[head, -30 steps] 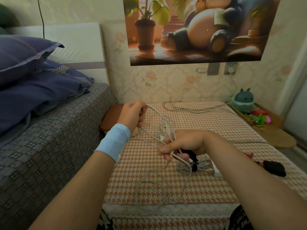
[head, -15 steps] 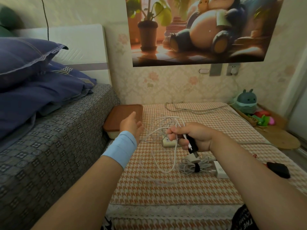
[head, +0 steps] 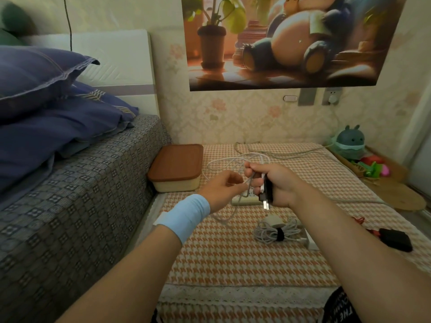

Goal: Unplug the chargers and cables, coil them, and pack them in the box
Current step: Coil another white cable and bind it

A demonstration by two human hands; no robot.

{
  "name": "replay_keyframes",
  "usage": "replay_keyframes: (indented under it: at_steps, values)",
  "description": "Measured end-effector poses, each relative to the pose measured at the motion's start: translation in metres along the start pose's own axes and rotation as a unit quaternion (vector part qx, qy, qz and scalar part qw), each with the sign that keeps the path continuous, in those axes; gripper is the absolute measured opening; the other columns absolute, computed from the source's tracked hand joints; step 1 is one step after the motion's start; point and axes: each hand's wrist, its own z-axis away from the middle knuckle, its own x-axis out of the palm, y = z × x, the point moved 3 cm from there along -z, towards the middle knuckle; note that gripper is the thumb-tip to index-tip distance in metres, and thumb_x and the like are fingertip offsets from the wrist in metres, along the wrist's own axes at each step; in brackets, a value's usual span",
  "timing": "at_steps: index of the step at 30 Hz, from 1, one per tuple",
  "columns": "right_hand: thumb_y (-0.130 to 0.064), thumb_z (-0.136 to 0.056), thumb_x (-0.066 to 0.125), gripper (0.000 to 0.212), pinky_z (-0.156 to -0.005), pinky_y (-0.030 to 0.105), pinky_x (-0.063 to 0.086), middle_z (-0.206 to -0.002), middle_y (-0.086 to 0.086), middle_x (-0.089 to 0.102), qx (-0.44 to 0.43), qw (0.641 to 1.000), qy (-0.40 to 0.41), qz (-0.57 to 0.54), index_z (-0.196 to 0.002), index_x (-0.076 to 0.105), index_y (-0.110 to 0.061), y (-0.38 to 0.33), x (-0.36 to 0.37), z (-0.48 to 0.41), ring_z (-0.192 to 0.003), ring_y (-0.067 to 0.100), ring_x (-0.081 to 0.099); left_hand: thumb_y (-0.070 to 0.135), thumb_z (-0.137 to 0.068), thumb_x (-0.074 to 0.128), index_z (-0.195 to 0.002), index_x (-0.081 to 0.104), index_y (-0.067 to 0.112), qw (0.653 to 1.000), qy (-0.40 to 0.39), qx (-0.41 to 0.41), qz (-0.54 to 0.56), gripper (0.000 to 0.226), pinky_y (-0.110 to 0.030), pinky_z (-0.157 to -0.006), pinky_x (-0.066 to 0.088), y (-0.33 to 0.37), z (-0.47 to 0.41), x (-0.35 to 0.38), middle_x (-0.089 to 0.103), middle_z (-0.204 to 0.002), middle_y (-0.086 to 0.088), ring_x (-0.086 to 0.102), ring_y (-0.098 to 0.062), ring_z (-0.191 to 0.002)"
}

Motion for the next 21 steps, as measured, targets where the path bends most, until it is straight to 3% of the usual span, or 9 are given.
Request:
replay_keyframes:
  at_steps: [3,8,11,15,18,21]
  values:
    - [-0.016,-0.108,0.040,0.020,-0.038,0.019,0.040,-0.071,-0.003,0.057,-0.002,0.998,-0.019,-0.061,-0.100,0.058,-0.013,-0.003,0.001,0.001,-0.039,0.005,0.043,0.033,-0.102,0.047,-0.122,0.063,0.014,0.997,-0.069,0.007,0.026,0.032,-0.031,-0.100,0.045,0.002,0.002,0.008,0.067,-0.118,-0.001,0.062,-0.015,-0.108]
    - [-0.018,-0.108,0.043,0.019,-0.040,0.021,0.041,-0.069,-0.003,0.065,-0.003,1.000,0.021,-0.020,-0.102,0.061,-0.014,-0.001,-0.005,-0.002,-0.041,0.006,0.046,0.034,-0.104,0.041,-0.089,0.067,0.020,0.993,-0.110,0.015,0.041,0.034,-0.025,-0.078,0.048,0.003,0.002,0.015,0.063,-0.078,0.004,0.056,-0.012,-0.072]
    - [-0.025,-0.103,0.057,0.021,-0.038,0.021,0.040,-0.086,0.003,0.074,-0.029,0.993,0.061,0.093,-0.104,0.069,-0.009,-0.002,-0.008,0.000,-0.044,0.007,0.047,0.031,-0.103,0.043,-0.076,0.060,0.018,0.988,-0.071,-0.019,0.134,0.035,-0.023,-0.067,0.043,0.000,-0.004,0.009,0.050,-0.067,0.003,0.045,-0.012,-0.064]
    - [-0.038,-0.089,0.075,0.036,-0.045,0.024,0.043,-0.106,0.004,0.078,-0.050,0.954,0.041,0.291,-0.112,0.074,-0.010,0.003,-0.003,0.003,-0.044,0.010,0.050,0.033,-0.103,0.043,-0.071,0.053,0.020,0.903,0.005,-0.123,0.412,0.036,-0.031,-0.063,0.043,-0.009,-0.012,-0.003,0.051,-0.067,0.002,0.049,-0.014,-0.062]
    - [-0.036,-0.085,0.080,0.034,-0.046,0.021,0.045,-0.093,0.002,0.076,-0.072,0.923,0.060,0.372,-0.109,0.075,-0.014,0.008,0.005,0.003,-0.043,0.010,0.055,0.039,-0.105,0.035,-0.071,0.052,0.022,0.862,0.013,-0.147,0.485,0.041,-0.033,-0.067,0.036,-0.014,-0.015,-0.007,0.054,-0.072,0.004,0.052,-0.015,-0.067]
    - [-0.041,-0.089,0.074,0.031,-0.049,0.019,0.049,-0.100,-0.003,0.077,-0.087,0.915,0.054,0.390,-0.109,0.076,-0.017,0.012,0.013,0.004,-0.042,0.009,0.057,0.041,-0.103,0.039,-0.073,0.058,0.020,0.847,0.061,-0.162,0.502,0.041,-0.034,-0.075,0.040,-0.016,-0.016,-0.007,0.057,-0.079,0.001,0.056,-0.020,-0.081]
